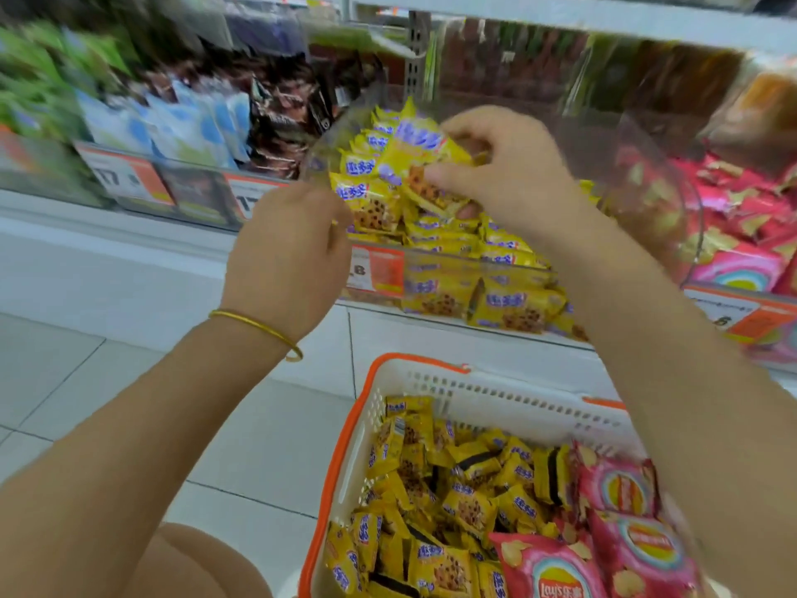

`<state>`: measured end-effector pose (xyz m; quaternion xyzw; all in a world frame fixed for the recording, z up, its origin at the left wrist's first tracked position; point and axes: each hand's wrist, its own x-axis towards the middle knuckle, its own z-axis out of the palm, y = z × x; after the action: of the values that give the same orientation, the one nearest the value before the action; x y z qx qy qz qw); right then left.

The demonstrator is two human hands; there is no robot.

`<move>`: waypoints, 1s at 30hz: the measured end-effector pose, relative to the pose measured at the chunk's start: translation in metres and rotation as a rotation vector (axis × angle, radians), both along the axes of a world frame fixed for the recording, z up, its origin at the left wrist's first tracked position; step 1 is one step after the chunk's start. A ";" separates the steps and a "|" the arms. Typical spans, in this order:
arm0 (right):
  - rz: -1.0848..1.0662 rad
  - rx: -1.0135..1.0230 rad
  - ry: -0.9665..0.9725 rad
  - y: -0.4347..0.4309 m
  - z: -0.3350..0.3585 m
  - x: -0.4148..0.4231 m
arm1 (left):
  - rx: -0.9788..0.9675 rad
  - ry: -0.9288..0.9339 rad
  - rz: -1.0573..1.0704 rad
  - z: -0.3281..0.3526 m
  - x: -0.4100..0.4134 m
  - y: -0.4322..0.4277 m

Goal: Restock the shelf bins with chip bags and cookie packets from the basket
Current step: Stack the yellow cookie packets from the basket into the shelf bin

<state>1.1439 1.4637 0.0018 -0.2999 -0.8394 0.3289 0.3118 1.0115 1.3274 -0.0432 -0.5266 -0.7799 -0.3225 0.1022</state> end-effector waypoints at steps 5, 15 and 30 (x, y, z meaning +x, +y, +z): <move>0.008 0.280 -0.361 0.006 -0.019 -0.052 | -0.139 0.004 0.016 -0.010 -0.006 -0.004; 0.090 0.559 -0.510 0.005 -0.032 -0.069 | -0.122 -0.012 -0.017 -0.012 -0.012 -0.002; 0.069 -0.011 -0.012 -0.070 -0.112 0.062 | -0.352 0.188 -0.301 -0.043 0.040 -0.023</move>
<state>1.2060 1.3935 -0.1097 -0.2746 -0.8493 0.3422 0.2935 1.0512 1.3046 -0.0859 -0.6740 -0.7240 -0.1431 0.0318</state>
